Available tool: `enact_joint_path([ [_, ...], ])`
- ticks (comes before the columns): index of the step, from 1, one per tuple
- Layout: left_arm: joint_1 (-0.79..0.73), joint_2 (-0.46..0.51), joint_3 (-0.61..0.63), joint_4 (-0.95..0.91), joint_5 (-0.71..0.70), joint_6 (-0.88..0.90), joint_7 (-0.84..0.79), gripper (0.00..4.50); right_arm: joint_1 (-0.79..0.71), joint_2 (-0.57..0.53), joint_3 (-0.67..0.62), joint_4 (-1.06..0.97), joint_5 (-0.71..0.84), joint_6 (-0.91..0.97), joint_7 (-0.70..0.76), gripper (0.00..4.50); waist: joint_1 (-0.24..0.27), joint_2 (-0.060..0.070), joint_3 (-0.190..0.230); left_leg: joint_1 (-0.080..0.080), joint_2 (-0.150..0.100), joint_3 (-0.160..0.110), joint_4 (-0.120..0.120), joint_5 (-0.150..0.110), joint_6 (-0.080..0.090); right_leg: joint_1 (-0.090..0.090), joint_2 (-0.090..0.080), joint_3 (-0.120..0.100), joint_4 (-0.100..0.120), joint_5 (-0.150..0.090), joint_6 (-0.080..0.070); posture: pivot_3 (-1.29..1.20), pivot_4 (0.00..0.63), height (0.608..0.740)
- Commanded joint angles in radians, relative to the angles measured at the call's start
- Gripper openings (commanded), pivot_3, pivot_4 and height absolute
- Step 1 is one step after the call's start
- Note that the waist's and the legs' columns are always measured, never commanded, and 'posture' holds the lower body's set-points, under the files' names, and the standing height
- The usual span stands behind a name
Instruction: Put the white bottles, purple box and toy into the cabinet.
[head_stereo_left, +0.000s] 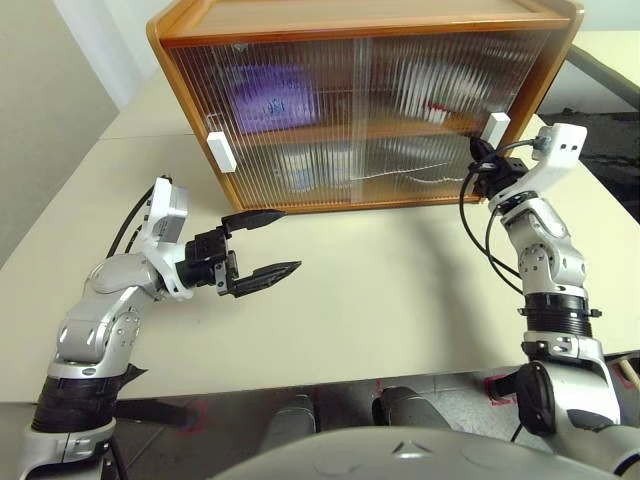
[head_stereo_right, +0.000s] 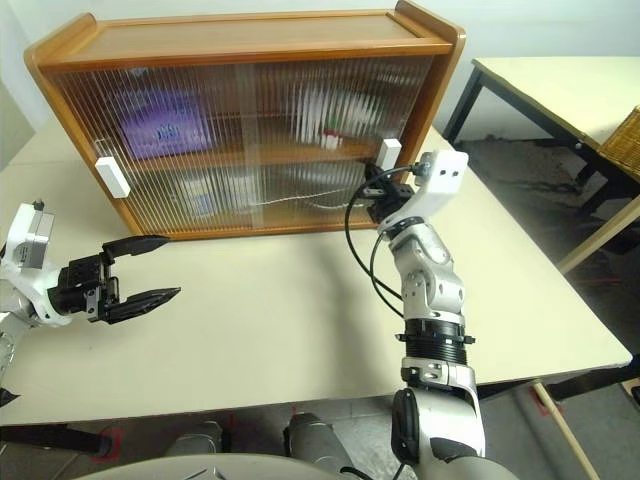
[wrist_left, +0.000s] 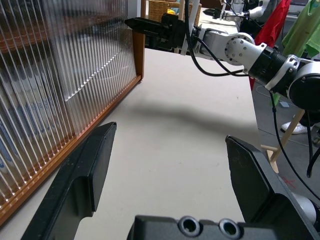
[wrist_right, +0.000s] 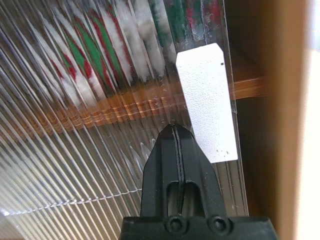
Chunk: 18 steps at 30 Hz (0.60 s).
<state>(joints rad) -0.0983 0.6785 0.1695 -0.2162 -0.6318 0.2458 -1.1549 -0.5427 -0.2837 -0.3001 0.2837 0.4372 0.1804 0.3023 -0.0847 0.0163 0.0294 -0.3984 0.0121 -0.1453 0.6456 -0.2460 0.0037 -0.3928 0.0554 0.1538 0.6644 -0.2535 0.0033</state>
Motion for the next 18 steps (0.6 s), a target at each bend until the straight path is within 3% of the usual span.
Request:
enact_joint_path([
  [1,-0.001,-0.004,-0.013,0.019,0.013,-0.014,-0.010,4.50,-0.029,-0.017,-0.037,0.038,-0.005,-0.026,-0.025,0.03,-0.001,0.000,0.000,0.000,0.000,0.000,0.000,0.000,0.000,0.000,0.000,0.000,0.000,0.000,-0.001,-0.13,0.046,0.740],
  [9,0.001,-0.005,-0.006,0.035,0.017,-0.026,-0.024,4.50,-0.037,-0.027,-0.040,0.038,0.014,-0.020,0.004,0.03,0.000,0.000,0.000,0.000,-0.002,-0.001,0.002,0.001,0.002,0.000,-0.001,0.001,-0.001,0.004,0.000,-0.13,0.040,0.740],
  [12,0.008,0.003,0.004,0.037,0.018,-0.028,-0.026,4.50,-0.013,-0.029,-0.028,-0.020,0.087,0.043,0.098,0.03,-0.001,0.000,0.000,-0.001,-0.002,-0.001,0.001,0.001,0.002,0.000,-0.001,0.001,-0.001,0.004,-0.001,-0.12,0.039,0.740],
  [15,0.016,0.023,0.038,0.036,0.005,-0.018,-0.019,4.50,0.047,-0.071,0.009,-0.131,0.160,0.127,0.247,0.57,-0.002,0.000,0.000,0.000,-0.002,-0.001,0.001,0.001,0.001,0.000,0.001,0.000,-0.001,0.002,-0.002,-0.13,0.045,0.740],
  [18,0.034,0.035,0.072,0.038,-0.007,-0.015,-0.012,4.50,0.114,-0.119,-0.006,-0.193,0.220,0.169,0.352,1.67,-0.002,-0.001,-0.001,0.000,-0.002,-0.001,0.000,0.001,0.000,0.000,0.001,-0.001,-0.001,-0.001,0.001,-0.14,0.043,0.740],
])
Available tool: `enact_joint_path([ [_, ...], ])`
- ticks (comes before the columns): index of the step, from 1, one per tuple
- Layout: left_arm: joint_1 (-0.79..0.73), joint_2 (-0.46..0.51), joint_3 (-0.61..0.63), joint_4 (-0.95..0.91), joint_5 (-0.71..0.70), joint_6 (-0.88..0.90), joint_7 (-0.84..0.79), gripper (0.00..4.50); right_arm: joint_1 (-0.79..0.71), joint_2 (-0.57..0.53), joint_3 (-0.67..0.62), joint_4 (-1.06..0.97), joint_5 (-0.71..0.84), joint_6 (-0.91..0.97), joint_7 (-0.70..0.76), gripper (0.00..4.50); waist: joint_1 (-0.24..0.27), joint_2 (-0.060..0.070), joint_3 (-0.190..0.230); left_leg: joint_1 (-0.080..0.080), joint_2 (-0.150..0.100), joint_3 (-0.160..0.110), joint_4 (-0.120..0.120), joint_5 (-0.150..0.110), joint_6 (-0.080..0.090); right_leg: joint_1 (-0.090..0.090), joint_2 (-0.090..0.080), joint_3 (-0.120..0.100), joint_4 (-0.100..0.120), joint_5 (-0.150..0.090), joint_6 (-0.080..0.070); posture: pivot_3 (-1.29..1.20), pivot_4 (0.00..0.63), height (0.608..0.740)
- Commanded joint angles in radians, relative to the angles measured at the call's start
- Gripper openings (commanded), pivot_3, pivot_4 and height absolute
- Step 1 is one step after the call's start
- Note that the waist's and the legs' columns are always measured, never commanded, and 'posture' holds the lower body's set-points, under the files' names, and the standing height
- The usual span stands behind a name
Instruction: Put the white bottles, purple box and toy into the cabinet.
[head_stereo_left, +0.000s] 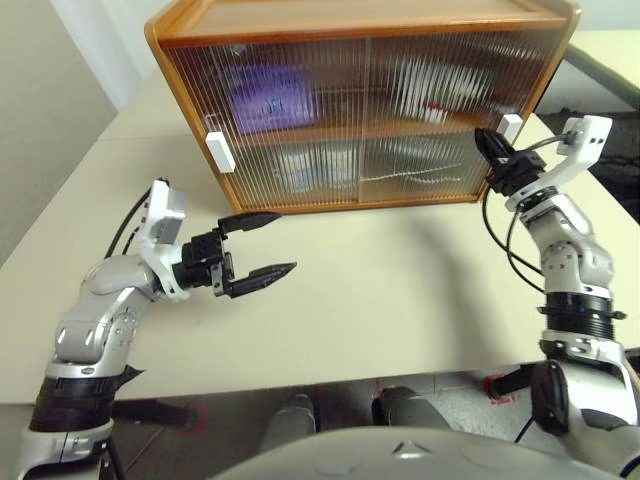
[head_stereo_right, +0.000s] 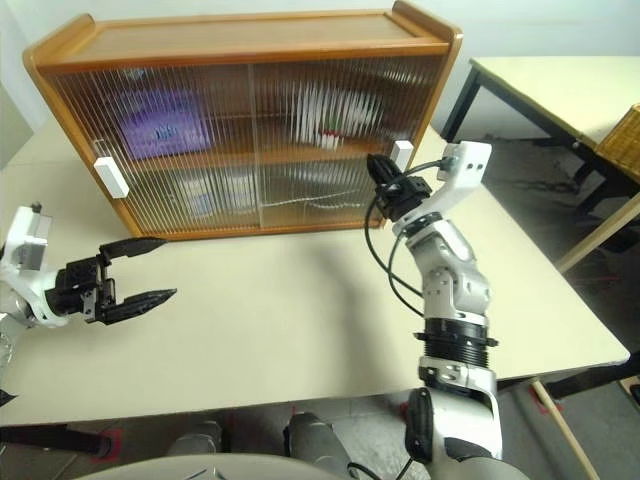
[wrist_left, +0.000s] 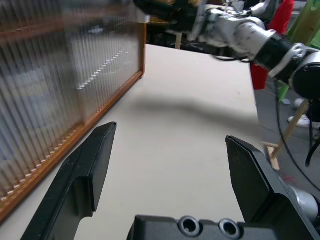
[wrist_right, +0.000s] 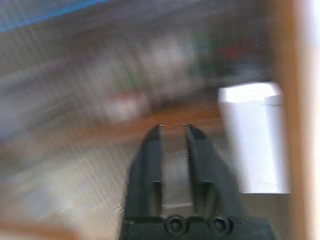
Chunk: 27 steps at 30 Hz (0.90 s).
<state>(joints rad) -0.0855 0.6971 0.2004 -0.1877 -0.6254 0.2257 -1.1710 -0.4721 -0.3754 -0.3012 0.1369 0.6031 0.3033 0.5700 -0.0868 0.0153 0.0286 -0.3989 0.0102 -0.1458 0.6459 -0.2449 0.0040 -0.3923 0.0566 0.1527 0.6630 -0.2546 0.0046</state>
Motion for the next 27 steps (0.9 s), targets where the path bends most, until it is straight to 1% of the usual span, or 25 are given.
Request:
enact_joint_path([
  [1,0.029,0.018,0.051,0.007,-0.018,0.008,0.004,4.50,0.059,-0.036,-0.014,-0.054,0.063,0.050,0.095,2.11,-0.001,0.000,0.000,0.000,0.000,0.000,0.000,-0.001,-0.001,0.001,0.000,0.000,0.000,-0.001,0.003,-0.14,0.044,0.740],
  [2,0.043,0.020,0.067,-0.004,-0.030,0.017,0.009,4.50,0.084,-0.053,-0.024,-0.064,0.077,0.054,0.127,2.38,-0.002,0.000,0.000,0.000,0.000,0.001,0.000,-0.001,-0.002,0.001,0.000,0.000,0.000,-0.001,0.004,-0.15,0.049,0.740],
  [5,0.113,0.023,0.138,-0.036,-0.076,0.048,0.025,4.50,0.175,-0.115,-0.063,-0.091,0.137,0.080,0.238,3.53,-0.006,0.000,0.000,0.000,-0.001,0.003,0.000,-0.002,-0.003,0.001,-0.001,0.001,0.000,-0.004,0.007,-0.18,0.066,0.740],
  [7,0.163,0.022,0.190,-0.029,-0.094,0.049,0.029,4.50,0.224,-0.147,-0.091,-0.086,0.162,0.085,0.286,4.28,-0.011,-0.001,0.001,0.000,-0.002,0.003,0.000,-0.003,-0.005,0.002,-0.001,0.002,0.000,-0.008,0.009,-0.20,0.074,0.740],
  [8,0.181,0.017,0.217,-0.015,-0.099,0.041,0.035,4.50,0.242,-0.162,-0.105,-0.073,0.168,0.082,0.307,4.48,-0.016,-0.002,0.002,0.000,-0.002,0.003,0.000,-0.003,-0.005,0.002,-0.001,0.003,0.000,-0.010,0.005,-0.21,0.076,0.740],
  [9,0.191,0.010,0.242,0.007,-0.098,0.032,0.046,4.50,0.254,-0.177,-0.115,-0.058,0.170,0.081,0.323,4.48,-0.021,-0.003,0.003,0.000,-0.002,0.003,0.000,-0.003,-0.005,0.002,-0.001,0.003,0.000,-0.014,0.000,-0.23,0.078,0.740],
  [10,0.190,0.005,0.263,0.043,-0.078,0.029,0.089,4.50,0.262,-0.198,-0.126,-0.028,0.167,0.078,0.349,4.48,-0.028,-0.003,0.003,0.000,-0.002,0.003,-0.001,-0.003,-0.005,0.002,-0.001,0.003,0.000,-0.014,0.000,-0.23,0.080,0.740],
  [13,0.144,0.041,0.284,0.226,0.054,0.026,0.244,4.50,0.249,-0.258,-0.160,0.087,0.139,0.045,0.394,4.48,-0.045,-0.003,0.004,0.002,-0.002,0.003,-0.001,-0.003,-0.005,0.003,-0.001,0.003,0.000,-0.014,0.000,-0.22,0.080,0.740],
  [16,0.065,0.080,0.316,0.401,0.139,-0.003,0.377,4.50,0.224,-0.301,-0.200,0.240,0.083,-0.044,0.378,4.48,-0.052,-0.007,0.009,0.004,-0.001,0.001,-0.001,-0.002,-0.004,0.005,-0.001,0.003,0.001,-0.015,0.004,-0.18,0.087,0.740],
  [18,0.024,0.099,0.350,0.501,0.188,-0.043,0.471,4.50,0.206,-0.327,-0.212,0.347,0.046,-0.094,0.373,4.48,-0.055,-0.010,0.013,0.004,-0.001,0.000,-0.001,-0.002,-0.004,0.005,-0.001,0.002,0.001,-0.014,0.003,-0.18,0.086,0.740],
  [19,0.009,0.108,0.360,0.543,0.199,-0.059,0.491,4.50,0.200,-0.327,-0.213,0.369,0.039,-0.106,0.368,4.48,-0.057,-0.011,0.013,0.005,-0.001,0.000,-0.001,-0.002,-0.004,0.005,-0.001,0.003,0.001,-0.011,0.000,-0.18,0.084,0.740],
  [20,-0.018,0.113,0.376,0.593,0.209,-0.077,0.526,4.50,0.175,-0.331,-0.219,0.424,0.023,-0.140,0.349,4.48,-0.061,-0.012,0.014,0.005,-0.001,0.000,-0.001,-0.002,-0.004,0.005,-0.001,0.003,0.001,-0.008,-0.005,-0.17,0.082,0.740],
  [23,-0.098,0.126,0.376,0.700,0.245,-0.107,0.607,4.50,0.079,-0.339,-0.233,0.611,-0.023,-0.267,0.315,4.48,-0.066,-0.012,0.015,0.005,-0.001,0.001,-0.002,-0.002,-0.004,0.004,-0.001,0.003,0.001,-0.009,-0.005,-0.18,0.077,0.740],
  [26,-0.136,0.135,0.354,0.763,0.284,-0.108,0.652,4.50,-0.012,-0.333,-0.236,0.752,-0.044,-0.356,0.327,4.48,-0.069,-0.011,0.016,0.005,-0.001,0.002,-0.002,-0.002,-0.004,0.004,-0.001,0.004,0.000,-0.007,-0.001,-0.21,0.074,0.740],
  [27,-0.128,0.134,0.351,0.770,0.294,-0.108,0.665,4.50,-0.040,-0.336,-0.235,0.793,-0.048,-0.367,0.342,4.48,-0.072,-0.011,0.016,0.005,-0.001,0.002,-0.003,-0.002,-0.004,0.004,-0.001,0.004,0.000,-0.003,0.006,-0.21,0.074,0.740],
])
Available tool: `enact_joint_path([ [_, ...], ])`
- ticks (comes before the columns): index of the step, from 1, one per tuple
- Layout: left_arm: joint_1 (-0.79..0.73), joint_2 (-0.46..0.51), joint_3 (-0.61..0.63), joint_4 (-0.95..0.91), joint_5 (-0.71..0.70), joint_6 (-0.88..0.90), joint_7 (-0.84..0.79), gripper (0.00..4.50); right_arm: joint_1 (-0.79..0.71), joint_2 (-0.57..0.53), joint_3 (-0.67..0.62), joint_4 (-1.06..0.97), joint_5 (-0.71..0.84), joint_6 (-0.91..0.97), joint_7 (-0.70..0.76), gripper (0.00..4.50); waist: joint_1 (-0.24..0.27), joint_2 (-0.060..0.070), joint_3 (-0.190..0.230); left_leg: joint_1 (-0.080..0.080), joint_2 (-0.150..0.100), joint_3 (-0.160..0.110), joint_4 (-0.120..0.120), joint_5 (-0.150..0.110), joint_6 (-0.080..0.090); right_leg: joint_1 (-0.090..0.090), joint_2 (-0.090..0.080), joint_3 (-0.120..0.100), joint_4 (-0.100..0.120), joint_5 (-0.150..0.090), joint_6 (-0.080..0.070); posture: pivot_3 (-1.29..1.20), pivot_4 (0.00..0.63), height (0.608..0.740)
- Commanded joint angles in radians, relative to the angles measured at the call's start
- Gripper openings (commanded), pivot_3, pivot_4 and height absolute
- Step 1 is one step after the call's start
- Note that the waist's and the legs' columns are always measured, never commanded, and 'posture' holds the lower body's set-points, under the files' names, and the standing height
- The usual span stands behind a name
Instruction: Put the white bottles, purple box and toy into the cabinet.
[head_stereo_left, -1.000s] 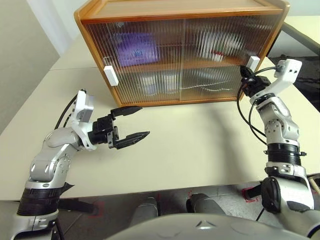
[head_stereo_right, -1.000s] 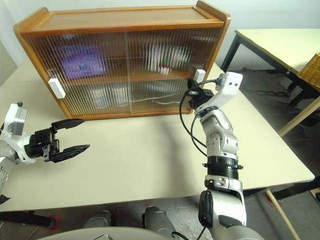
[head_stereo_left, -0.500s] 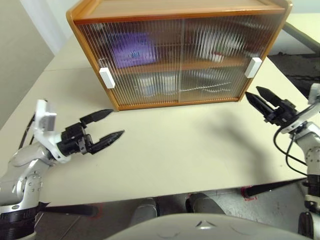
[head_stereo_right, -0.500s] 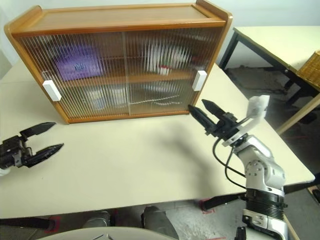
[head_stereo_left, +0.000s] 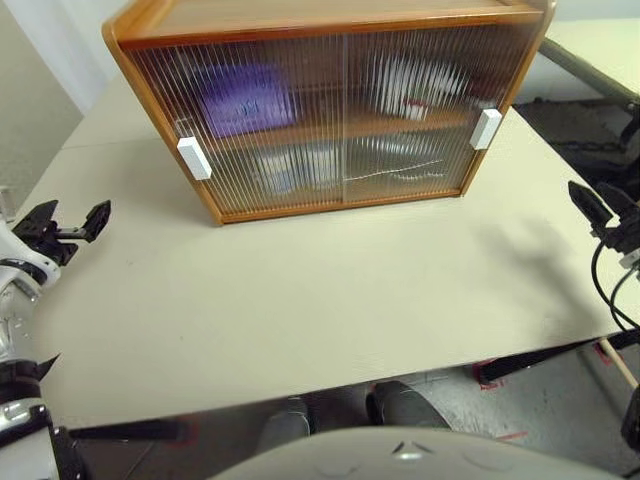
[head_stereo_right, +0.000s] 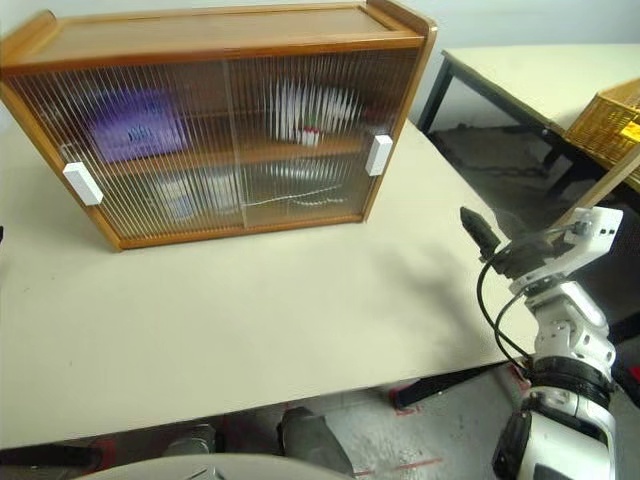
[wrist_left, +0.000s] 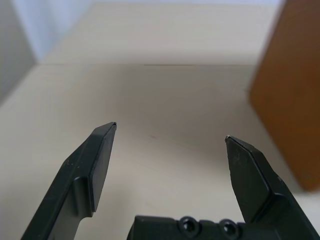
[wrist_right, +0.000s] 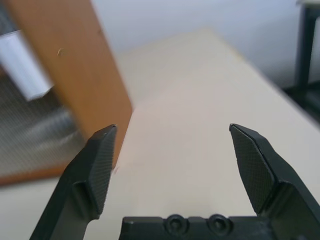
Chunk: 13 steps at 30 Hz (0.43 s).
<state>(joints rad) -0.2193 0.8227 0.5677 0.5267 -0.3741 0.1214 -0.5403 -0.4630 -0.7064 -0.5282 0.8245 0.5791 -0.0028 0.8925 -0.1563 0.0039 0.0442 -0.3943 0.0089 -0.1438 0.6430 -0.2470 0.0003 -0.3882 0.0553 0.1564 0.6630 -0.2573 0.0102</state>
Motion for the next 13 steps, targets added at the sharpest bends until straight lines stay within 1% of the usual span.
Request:
enact_joint_path([
  [1,0.017,0.010,-0.015,0.067,0.053,-0.012,0.041,4.50,-0.069,-0.006,-0.001,0.132,-0.030,-0.068,0.031,4.48,-0.005,0.000,0.000,0.000,0.000,0.000,-0.001,0.000,0.000,0.000,0.000,0.000,0.000,0.000,0.000,-0.20,0.081,0.740],
  [4,0.069,-0.009,0.003,0.021,0.038,-0.050,0.017,4.50,-0.106,-0.017,0.009,0.190,-0.046,-0.074,0.054,4.48,-0.006,-0.002,0.003,0.000,0.000,-0.001,-0.002,0.000,0.000,0.000,0.000,0.000,-0.001,0.000,0.000,-0.17,0.089,0.740],
  [6,0.086,-0.030,0.011,-0.022,0.011,-0.077,-0.008,4.50,-0.120,-0.028,0.006,0.229,-0.061,-0.091,0.045,4.48,-0.002,-0.003,0.004,0.000,0.000,-0.001,-0.003,0.000,0.000,0.000,0.000,0.000,-0.001,0.000,0.000,-0.14,0.090,0.740],
  [8,0.097,-0.056,0.003,-0.068,-0.010,-0.089,-0.034,4.50,-0.129,-0.037,0.004,0.251,-0.073,-0.103,0.028,4.48,0.007,-0.004,0.008,0.000,0.000,-0.002,-0.003,0.000,0.000,0.001,0.000,0.000,-0.002,0.000,0.000,-0.14,0.104,0.740],
  [11,0.076,-0.077,-0.014,-0.084,-0.010,-0.089,-0.035,4.50,-0.131,-0.039,0.003,0.257,-0.079,-0.113,0.032,4.48,0.021,-0.007,0.015,0.000,0.000,-0.002,-0.002,0.000,0.000,0.002,0.000,0.000,-0.003,-0.001,-0.002,-0.16,0.107,0.740],
  [13,0.045,-0.084,-0.033,-0.080,-0.007,-0.089,-0.041,4.50,-0.130,-0.040,-0.003,0.256,-0.081,-0.119,0.031,4.48,0.024,-0.007,0.016,0.001,0.000,-0.002,-0.002,0.000,0.000,0.003,0.000,0.000,-0.003,-0.003,-0.007,-0.17,0.106,0.740],
])
